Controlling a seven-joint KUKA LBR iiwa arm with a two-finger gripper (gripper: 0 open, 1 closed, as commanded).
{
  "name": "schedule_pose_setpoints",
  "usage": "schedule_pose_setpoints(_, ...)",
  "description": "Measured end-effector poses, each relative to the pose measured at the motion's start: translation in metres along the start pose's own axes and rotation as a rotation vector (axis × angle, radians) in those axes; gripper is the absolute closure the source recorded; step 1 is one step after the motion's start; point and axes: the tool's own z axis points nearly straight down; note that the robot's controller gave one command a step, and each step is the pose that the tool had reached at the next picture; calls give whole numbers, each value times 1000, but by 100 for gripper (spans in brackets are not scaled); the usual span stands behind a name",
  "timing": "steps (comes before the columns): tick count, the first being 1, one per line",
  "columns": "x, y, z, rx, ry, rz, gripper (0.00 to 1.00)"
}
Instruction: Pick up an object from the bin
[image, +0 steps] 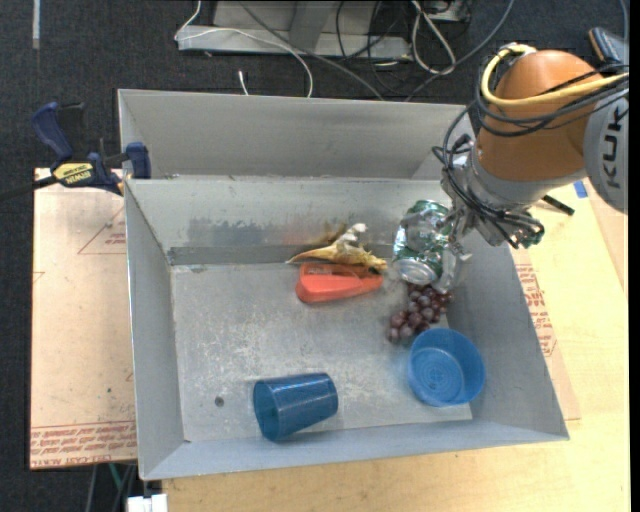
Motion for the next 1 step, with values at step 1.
schedule_pose_setpoints(1, 30, 25, -100, -18, 16, -50, 100)
